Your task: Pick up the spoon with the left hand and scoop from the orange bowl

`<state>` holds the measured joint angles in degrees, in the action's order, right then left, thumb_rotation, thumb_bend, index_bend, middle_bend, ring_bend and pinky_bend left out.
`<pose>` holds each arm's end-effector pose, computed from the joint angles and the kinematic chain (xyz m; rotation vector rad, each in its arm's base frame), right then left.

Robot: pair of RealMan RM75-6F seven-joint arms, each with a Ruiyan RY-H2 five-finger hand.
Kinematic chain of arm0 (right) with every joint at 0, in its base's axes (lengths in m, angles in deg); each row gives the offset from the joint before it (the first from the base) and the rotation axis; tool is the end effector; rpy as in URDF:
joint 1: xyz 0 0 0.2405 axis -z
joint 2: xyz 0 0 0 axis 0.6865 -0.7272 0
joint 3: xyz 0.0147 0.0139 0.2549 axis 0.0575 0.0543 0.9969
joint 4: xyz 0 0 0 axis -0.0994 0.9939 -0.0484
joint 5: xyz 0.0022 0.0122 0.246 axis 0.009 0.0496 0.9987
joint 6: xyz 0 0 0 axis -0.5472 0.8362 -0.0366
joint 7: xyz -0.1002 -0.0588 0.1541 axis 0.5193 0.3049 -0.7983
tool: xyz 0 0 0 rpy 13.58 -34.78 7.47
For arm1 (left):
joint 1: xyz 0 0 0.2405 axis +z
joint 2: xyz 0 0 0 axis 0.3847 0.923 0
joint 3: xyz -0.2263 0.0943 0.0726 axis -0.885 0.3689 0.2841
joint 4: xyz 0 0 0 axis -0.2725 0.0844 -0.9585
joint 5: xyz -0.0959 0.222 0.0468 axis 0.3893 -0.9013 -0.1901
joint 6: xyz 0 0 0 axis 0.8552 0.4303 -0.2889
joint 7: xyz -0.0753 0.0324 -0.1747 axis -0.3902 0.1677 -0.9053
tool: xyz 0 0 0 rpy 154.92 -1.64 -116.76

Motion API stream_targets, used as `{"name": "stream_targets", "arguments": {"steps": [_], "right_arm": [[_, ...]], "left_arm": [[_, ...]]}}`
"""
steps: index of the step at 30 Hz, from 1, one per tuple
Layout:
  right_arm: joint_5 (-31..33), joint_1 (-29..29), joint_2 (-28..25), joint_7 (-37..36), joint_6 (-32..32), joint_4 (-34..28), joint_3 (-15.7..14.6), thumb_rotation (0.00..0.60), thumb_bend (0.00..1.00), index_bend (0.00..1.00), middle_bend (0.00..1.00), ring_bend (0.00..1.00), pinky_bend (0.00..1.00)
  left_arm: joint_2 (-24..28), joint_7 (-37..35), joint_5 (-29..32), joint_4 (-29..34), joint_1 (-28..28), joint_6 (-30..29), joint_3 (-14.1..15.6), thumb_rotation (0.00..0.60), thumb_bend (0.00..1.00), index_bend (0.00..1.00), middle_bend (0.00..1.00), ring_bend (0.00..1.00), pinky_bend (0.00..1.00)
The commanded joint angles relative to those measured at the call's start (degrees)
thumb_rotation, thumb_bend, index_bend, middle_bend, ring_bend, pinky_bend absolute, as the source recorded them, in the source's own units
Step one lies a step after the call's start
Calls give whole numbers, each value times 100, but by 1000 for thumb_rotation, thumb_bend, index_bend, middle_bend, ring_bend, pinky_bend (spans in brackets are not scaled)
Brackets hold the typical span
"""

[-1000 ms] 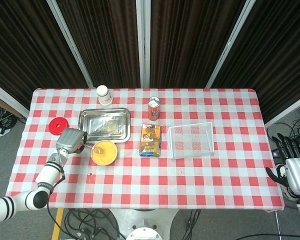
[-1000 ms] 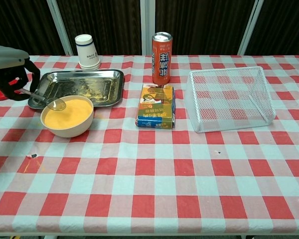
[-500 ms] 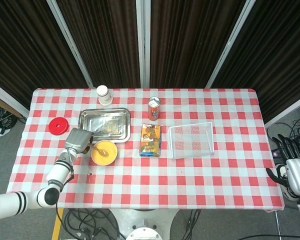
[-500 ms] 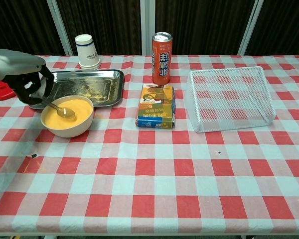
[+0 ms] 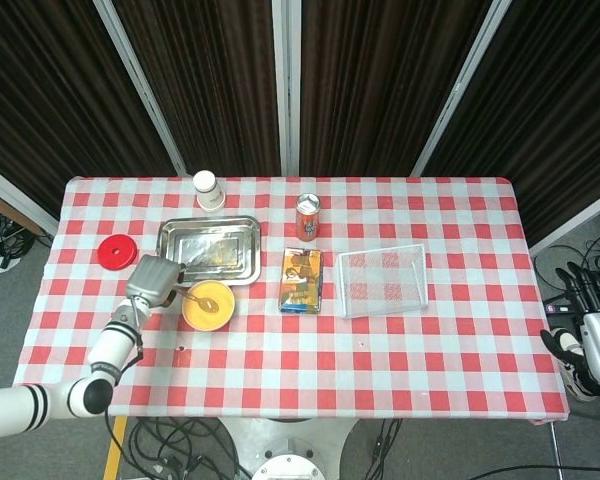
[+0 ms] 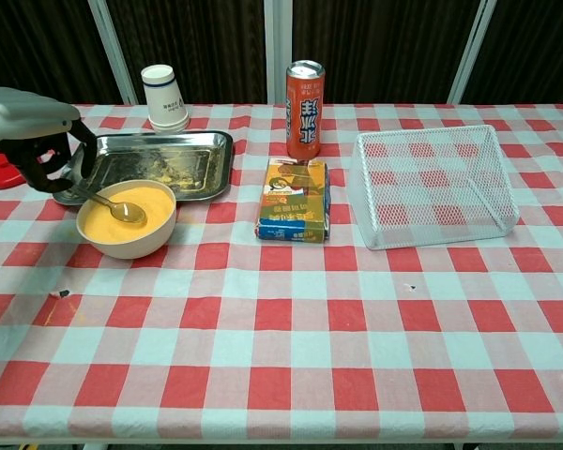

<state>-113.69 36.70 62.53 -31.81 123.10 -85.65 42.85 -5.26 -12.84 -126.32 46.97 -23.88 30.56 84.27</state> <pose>-0.3375 -0.2553 0.1768 1.3815 -0.8553 0.9510 -0.2067 0.4007 -0.0376 -1.8617 -0.9043 -0.4606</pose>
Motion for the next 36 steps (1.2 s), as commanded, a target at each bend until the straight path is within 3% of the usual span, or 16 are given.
{"name": "stream_targets", "arguments": {"steps": [1,29,36], "right_arm": [[10,1,-7,-5,-11,-2,-2,600,205,0,20,0,0],[48,14,21,8,-57,-6,-11,600,205,0,20,0,0],[45,21,29,-3,-50,1,-13,600,204,0,20,0,0]], "left_arm": [[-70,-98,-29,-96,-15,79,29,600,394,516,870,887,940],[-283,-418,-246,-448,-16,21,139,600,341,587,887,903,940],[-262,-446,-272,-426,-14,5,136,600,373,608,890,903,940]]}}
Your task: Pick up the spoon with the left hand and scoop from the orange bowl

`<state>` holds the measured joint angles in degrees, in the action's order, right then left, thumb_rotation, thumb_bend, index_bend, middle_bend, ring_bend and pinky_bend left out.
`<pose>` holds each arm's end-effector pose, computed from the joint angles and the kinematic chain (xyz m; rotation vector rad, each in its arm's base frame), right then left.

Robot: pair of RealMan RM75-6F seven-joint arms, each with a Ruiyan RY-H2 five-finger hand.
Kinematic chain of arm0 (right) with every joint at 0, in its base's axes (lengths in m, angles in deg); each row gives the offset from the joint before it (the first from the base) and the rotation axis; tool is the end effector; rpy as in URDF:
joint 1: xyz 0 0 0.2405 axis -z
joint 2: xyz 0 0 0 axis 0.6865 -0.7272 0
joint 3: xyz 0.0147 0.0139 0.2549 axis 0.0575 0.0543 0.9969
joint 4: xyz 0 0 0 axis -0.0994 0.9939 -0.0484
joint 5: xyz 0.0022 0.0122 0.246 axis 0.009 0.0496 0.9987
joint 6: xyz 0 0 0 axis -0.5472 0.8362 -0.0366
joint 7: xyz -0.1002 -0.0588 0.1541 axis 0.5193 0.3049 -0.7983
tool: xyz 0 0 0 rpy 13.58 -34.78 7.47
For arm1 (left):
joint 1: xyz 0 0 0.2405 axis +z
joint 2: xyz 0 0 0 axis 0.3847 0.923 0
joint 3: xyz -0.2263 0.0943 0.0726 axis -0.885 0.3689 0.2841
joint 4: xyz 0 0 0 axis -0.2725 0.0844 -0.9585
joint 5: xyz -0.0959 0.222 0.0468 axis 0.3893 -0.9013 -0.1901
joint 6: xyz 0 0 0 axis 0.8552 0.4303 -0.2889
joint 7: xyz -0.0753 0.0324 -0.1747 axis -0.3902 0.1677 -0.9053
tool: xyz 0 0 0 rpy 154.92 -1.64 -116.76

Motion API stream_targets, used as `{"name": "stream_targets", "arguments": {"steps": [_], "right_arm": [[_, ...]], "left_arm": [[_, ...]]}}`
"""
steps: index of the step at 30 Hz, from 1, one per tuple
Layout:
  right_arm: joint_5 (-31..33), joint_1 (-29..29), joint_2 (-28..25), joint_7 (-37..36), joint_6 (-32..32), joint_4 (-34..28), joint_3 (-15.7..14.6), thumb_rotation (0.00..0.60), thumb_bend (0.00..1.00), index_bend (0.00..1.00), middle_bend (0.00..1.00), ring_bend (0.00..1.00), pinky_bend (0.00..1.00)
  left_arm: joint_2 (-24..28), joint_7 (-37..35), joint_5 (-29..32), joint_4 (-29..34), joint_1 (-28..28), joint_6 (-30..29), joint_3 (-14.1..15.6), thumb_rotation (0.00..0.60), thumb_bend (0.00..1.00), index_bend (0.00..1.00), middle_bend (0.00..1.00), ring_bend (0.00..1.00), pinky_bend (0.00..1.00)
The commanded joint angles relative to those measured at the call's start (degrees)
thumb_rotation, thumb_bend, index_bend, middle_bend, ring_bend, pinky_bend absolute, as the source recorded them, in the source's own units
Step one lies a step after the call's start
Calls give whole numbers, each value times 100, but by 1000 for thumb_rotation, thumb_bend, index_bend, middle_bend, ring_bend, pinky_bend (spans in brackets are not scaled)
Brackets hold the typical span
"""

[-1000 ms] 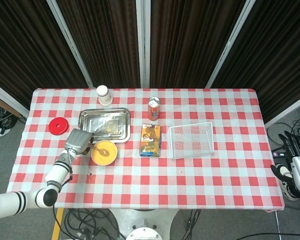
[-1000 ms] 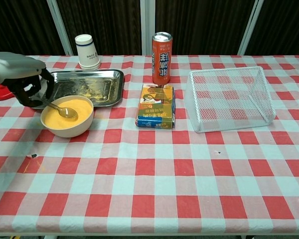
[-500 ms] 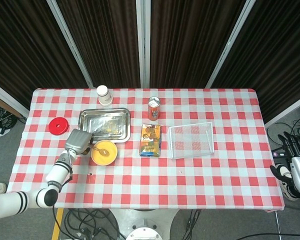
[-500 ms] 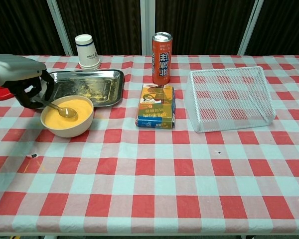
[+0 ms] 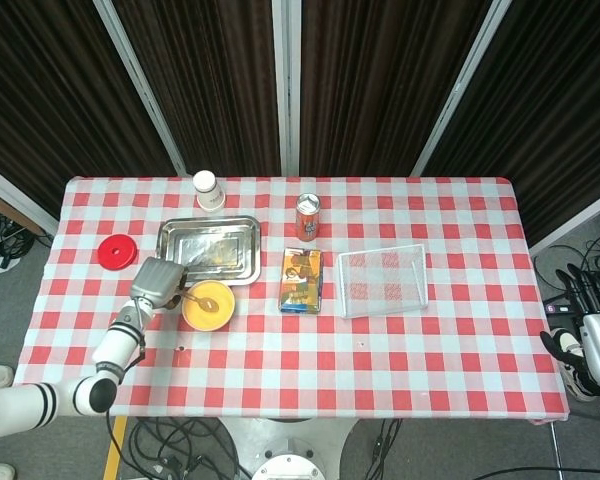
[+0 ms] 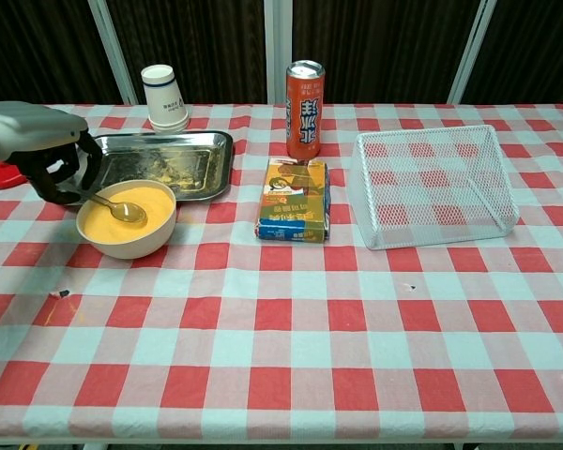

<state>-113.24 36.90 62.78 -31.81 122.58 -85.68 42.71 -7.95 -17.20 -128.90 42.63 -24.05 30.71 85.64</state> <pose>-0.3406 -0.2536 0.1740 1.3757 -0.8730 0.9409 -0.2139 0.4042 -0.0480 -1.8589 -0.9150 -0.4863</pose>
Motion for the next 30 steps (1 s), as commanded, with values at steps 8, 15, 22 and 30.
{"name": "stream_targets", "arguments": {"steps": [8,15,22,30], "right_arm": [[2,9,22,-40,10,37,3,600,205,0,21,0,0],[-34,15,20,-68,49,56,5,600,205,0,20,0,0],[-45,4,55,-98,32,88,0,600,204,0,20,0,0],[-23,19,48,-102,45,87,6,600,204,0,21,0,0]], "left_arm": [[37,19,-88,82,15,-89,16,600,396,634,893,904,940],[327,615,-115,404,-68,-483,80,600,418,645,893,905,941],[307,2222,-173,892,-215,-1465,304,600,430,653,894,908,941],[-413,3648,-453,458,-313,-2095,575,600,436,653,895,910,942]]}}
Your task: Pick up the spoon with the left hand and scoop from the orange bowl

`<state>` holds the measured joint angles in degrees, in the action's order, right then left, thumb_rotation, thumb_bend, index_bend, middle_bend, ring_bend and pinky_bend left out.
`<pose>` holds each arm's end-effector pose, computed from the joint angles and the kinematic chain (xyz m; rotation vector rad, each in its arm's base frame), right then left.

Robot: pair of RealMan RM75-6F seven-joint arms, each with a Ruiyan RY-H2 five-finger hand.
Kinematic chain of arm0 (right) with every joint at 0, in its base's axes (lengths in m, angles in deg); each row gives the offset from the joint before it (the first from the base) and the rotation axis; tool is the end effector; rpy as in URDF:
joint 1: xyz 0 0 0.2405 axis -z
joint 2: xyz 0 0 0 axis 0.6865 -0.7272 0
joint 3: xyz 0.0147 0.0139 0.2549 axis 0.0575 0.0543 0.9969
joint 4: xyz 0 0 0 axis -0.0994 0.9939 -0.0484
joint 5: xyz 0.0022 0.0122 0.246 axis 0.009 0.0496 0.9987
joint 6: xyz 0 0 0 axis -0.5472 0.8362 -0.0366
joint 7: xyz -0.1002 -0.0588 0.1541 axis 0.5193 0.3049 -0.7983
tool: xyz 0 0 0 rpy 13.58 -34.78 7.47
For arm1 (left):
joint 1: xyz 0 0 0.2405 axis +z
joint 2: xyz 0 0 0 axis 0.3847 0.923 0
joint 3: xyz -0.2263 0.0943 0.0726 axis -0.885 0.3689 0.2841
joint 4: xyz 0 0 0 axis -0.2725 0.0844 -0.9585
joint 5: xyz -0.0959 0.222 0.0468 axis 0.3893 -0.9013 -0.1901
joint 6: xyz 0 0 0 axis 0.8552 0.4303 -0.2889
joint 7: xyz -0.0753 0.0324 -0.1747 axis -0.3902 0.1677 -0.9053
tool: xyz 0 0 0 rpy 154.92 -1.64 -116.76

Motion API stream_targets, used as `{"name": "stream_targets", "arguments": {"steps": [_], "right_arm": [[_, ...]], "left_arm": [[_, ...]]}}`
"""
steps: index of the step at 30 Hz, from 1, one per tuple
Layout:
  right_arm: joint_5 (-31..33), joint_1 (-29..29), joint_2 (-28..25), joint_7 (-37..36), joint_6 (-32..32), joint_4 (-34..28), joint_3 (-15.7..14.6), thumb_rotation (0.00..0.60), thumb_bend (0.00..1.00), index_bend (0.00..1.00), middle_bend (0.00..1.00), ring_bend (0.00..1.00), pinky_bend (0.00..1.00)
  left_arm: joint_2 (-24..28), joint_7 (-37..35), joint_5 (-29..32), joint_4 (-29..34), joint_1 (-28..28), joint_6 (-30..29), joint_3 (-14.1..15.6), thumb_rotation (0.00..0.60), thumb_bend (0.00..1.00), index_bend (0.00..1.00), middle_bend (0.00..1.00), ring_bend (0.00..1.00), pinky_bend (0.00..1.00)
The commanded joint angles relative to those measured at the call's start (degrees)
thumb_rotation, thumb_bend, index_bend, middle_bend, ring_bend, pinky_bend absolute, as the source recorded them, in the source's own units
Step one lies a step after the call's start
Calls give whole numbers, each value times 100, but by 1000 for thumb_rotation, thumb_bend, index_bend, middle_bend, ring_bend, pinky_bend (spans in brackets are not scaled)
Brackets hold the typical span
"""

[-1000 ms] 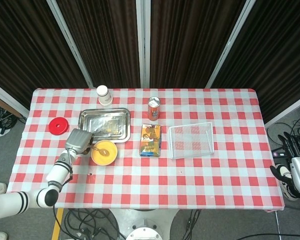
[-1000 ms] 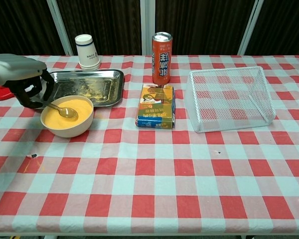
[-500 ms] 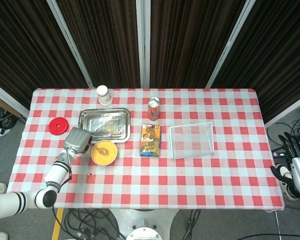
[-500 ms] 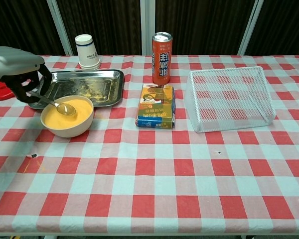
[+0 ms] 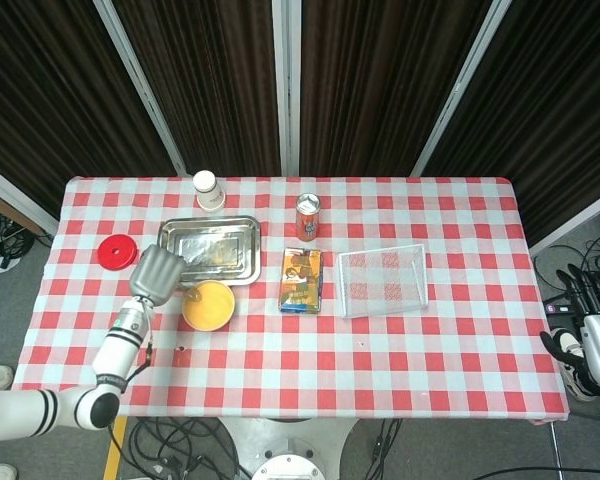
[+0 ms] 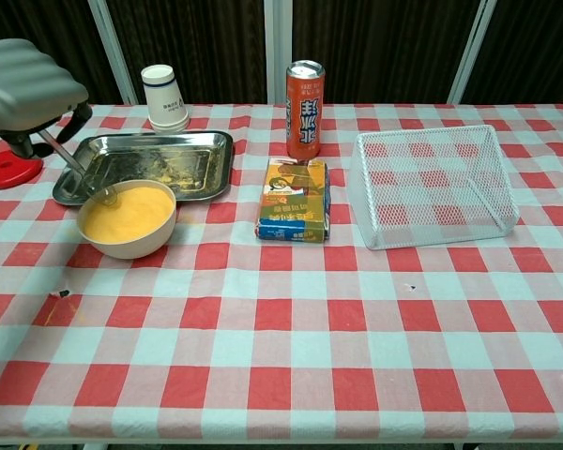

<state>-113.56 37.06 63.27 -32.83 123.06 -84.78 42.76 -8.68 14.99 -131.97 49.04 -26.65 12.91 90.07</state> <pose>-0.3422 -0.2531 0.1743 1.3706 -0.8737 0.9551 -0.1741 0.3897 -0.0279 -1.8706 -0.2390 -0.2679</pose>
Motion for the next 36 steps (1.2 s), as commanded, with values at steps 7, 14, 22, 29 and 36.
{"name": "stream_targets", "arguments": {"steps": [7,14,22,29,36], "right_arm": [[28,11,6,1,-4,-2,4,600,204,0,21,0,0],[32,17,24,-16,-14,15,-4,600,204,0,21,0,0],[33,26,25,-17,-14,19,-9,600,205,0,22,0,0],[31,27,29,-8,-20,9,-12,600,204,0,23,0,0],[31,36,29,2,-7,-4,-10,600,204,0,23,0,0]], "left_arm": [[-741,845,-514,-586,25,-629,206,600,438,653,897,912,944],[-1016,1082,-666,-753,142,-644,238,600,437,654,897,912,944],[-1259,1105,-803,-915,260,-540,219,600,439,654,898,913,945],[-1129,579,-586,-600,363,-179,-49,600,439,654,898,913,945],[-755,-279,-277,-224,458,264,-343,600,439,654,898,913,945]]}}
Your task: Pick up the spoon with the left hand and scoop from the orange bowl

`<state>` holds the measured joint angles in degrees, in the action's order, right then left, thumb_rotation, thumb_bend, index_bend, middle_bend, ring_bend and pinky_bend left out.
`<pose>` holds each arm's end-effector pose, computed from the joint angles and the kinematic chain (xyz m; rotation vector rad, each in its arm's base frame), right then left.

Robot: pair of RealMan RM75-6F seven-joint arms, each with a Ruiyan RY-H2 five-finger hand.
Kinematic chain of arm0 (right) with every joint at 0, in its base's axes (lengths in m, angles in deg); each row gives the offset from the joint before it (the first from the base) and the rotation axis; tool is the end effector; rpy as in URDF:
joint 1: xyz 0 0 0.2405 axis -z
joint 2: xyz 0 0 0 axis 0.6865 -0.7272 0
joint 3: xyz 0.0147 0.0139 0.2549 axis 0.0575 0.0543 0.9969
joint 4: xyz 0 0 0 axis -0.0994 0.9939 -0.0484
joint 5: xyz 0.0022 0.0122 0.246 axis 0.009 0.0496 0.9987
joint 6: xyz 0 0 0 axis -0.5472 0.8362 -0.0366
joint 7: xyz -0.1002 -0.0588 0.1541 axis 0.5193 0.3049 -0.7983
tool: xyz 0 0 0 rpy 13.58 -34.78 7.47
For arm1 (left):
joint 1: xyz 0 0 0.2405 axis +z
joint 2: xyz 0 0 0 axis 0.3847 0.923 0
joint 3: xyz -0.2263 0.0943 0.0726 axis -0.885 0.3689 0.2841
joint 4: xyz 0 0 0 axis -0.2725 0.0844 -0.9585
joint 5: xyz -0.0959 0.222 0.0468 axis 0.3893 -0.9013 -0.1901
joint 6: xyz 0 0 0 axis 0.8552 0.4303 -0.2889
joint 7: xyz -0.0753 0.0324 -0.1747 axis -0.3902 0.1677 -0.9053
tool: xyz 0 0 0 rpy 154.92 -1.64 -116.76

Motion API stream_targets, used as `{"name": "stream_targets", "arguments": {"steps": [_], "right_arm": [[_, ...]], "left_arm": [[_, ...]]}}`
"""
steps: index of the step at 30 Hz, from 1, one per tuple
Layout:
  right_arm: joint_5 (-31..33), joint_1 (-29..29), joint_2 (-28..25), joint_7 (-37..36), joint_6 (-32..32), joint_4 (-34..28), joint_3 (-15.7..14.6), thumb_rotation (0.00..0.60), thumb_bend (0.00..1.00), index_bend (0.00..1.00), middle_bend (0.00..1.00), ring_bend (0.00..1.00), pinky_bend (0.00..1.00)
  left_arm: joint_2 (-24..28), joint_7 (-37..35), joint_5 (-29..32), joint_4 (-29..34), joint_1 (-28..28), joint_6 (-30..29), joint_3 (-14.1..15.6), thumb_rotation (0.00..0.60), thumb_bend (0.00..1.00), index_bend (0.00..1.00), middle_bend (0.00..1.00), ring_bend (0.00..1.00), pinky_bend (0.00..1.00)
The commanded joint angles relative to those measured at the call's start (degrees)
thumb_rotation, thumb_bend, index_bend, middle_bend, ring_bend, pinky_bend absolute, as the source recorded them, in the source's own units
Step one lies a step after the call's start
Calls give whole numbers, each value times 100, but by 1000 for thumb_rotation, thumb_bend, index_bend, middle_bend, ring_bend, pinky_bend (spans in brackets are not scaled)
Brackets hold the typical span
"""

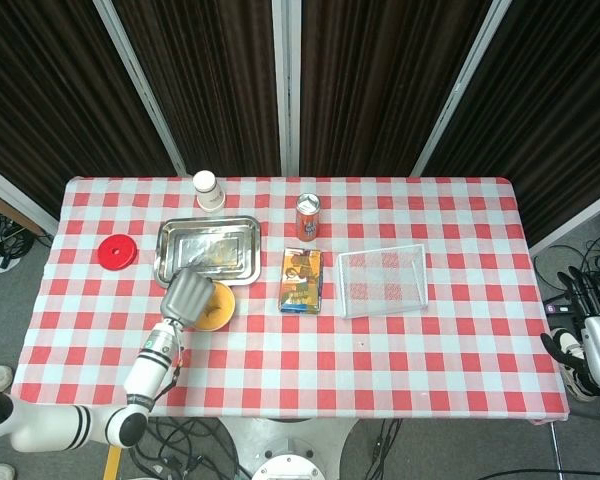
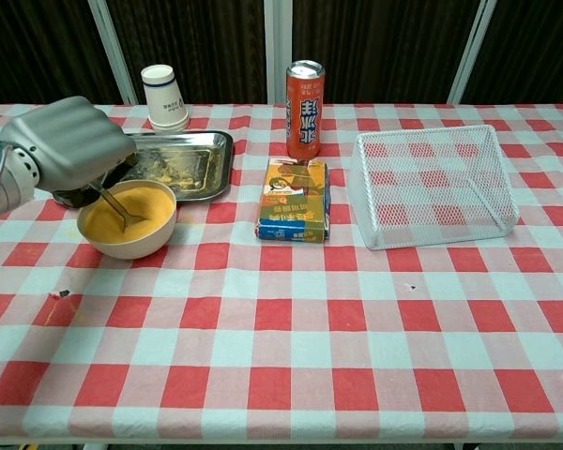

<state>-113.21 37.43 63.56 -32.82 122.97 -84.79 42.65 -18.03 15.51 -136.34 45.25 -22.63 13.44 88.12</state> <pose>-0.3448 -0.2504 0.1724 1.3612 -0.8863 0.9492 -0.1600 0.3627 -0.0805 -1.9232 -0.2933 -0.3460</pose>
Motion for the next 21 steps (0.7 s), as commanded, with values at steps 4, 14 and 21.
{"name": "stream_targets", "arguments": {"steps": [4,14,21], "right_arm": [[-19,4,-2,3,26,-10,4,600,204,0,24,0,0],[-35,15,-8,38,45,-40,-1,600,204,0,24,0,0],[-45,23,-8,47,56,-57,-8,600,204,0,25,0,0]], "left_arm": [[466,-869,379,359,94,474,-353,600,439,654,898,912,945],[1064,-1333,293,571,166,381,-483,600,440,654,898,913,945],[811,-246,-340,361,112,-294,-55,600,442,654,898,913,945]]}}
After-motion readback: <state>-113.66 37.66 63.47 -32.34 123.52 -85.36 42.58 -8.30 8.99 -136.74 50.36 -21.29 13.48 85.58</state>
